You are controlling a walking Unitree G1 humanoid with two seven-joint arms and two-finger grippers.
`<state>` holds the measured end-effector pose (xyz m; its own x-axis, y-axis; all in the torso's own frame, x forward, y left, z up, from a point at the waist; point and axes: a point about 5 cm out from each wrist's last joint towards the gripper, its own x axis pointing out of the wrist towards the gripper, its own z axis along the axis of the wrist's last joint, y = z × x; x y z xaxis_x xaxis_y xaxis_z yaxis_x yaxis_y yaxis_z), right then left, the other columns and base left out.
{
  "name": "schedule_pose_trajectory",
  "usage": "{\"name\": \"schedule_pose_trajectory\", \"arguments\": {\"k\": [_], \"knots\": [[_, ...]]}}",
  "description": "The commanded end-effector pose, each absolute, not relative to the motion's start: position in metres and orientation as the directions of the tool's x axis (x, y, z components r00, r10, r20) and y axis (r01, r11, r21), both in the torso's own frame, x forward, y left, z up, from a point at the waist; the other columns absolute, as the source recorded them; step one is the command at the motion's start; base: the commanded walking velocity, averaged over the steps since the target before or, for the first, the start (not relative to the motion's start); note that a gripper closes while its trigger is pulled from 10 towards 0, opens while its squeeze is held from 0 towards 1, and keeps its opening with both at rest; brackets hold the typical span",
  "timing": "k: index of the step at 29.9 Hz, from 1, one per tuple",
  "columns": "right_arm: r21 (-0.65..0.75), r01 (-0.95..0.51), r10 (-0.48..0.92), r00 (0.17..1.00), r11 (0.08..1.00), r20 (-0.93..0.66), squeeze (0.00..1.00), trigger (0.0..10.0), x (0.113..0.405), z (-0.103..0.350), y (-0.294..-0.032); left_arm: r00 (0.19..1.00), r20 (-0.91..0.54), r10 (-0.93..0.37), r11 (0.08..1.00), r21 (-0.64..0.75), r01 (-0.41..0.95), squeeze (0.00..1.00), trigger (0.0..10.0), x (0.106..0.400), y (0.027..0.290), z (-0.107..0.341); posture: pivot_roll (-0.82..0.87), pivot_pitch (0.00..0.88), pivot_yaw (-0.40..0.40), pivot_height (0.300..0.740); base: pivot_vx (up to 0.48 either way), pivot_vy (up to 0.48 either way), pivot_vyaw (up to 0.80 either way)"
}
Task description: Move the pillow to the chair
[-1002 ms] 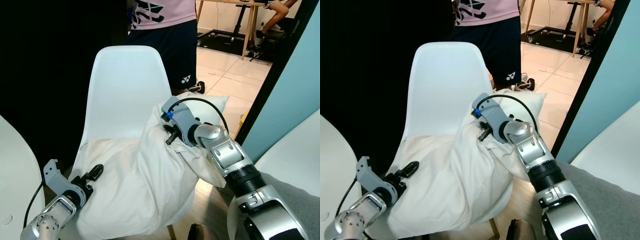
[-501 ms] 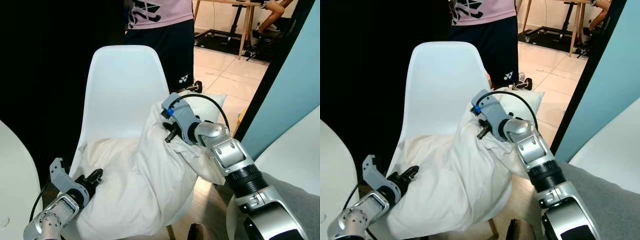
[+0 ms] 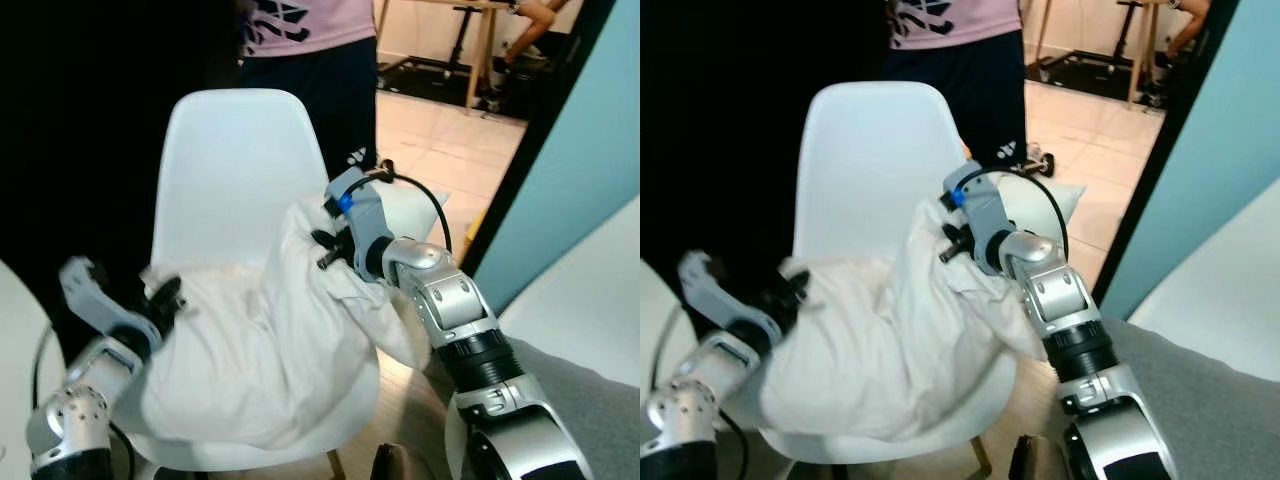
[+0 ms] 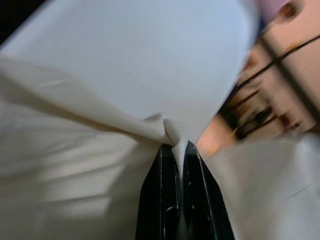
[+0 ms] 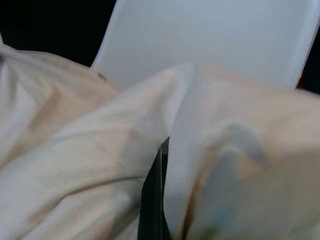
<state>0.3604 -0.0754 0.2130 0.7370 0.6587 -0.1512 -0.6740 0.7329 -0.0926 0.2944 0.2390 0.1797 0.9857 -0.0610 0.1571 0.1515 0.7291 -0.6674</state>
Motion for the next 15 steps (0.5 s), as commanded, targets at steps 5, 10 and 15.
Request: {"name": "schedule_pose_trajectory", "arguments": {"k": [5,10,15], "knots": [[0.027,-0.743,0.742,0.669,0.668,0.051,0.00,10.0,0.352,0.237,-0.052,0.804,0.584,-0.115,0.784,-0.444,0.435,0.00,0.0,0.275,0.231,0.298,0.11,0.000,-0.038,0.321,0.000,0.000,0.00],[0.015,-0.763,0.763,0.646,0.646,-0.024,0.00,10.0,0.347,0.212,-0.037,0.786,0.596,-0.165,0.798,-0.388,0.462,0.00,0.0,0.268,0.219,0.306,0.12,0.000,-0.036,0.303,0.000,0.000,0.00],[-0.086,-0.753,0.743,0.658,0.653,-0.126,0.00,10.0,0.347,0.193,-0.032,0.863,0.473,-0.179,0.790,-0.454,0.412,0.00,0.0,0.273,0.214,0.272,0.13,0.000,-0.035,0.303,0.000,0.000,0.00]]}}
